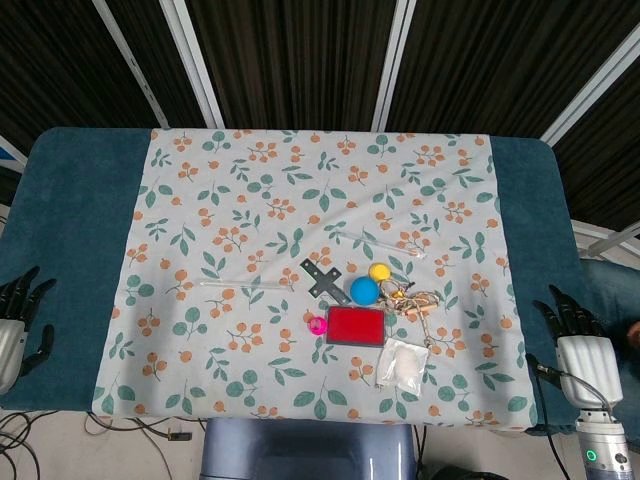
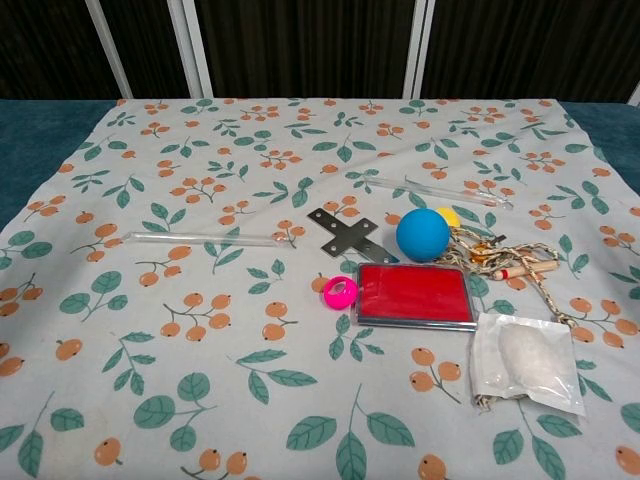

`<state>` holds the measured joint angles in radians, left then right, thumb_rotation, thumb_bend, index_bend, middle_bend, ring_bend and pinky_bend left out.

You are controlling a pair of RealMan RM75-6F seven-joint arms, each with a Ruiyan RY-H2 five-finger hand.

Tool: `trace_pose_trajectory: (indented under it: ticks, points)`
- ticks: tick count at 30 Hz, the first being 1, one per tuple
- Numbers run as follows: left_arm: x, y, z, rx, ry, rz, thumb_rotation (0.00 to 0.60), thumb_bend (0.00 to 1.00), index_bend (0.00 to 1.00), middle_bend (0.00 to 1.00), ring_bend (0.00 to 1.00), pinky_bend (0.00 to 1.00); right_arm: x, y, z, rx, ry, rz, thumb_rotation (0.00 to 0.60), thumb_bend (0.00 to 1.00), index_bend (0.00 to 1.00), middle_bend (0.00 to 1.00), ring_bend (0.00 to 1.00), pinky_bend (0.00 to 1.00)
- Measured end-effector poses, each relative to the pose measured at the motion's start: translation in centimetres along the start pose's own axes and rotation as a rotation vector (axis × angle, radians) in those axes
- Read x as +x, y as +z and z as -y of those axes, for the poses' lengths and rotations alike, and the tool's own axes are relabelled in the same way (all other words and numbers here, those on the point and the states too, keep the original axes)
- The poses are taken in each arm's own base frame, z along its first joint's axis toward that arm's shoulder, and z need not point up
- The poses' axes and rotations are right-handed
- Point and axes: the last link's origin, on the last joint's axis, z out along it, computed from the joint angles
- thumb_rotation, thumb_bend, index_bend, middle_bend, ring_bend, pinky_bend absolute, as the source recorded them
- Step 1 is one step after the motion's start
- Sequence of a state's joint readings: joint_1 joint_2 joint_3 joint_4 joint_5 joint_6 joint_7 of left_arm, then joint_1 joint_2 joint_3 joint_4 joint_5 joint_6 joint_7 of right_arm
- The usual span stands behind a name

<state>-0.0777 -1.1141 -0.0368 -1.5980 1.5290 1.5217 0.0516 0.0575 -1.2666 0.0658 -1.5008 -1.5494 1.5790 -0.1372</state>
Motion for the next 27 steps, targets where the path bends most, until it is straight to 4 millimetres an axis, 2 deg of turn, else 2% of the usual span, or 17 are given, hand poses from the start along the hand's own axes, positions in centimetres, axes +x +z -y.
trace_pose_trajectory:
  ticks: [27]
  points:
    - [0.20,-0.05,0.07,0.005,-0.002,-0.008,0.600,0.54,0.12,0.00,0.06,0.11,-0.45,0.19,0.21,0.001,0.043,0.035,0.600,0.22,0.19,0.09,0.13,0.22]
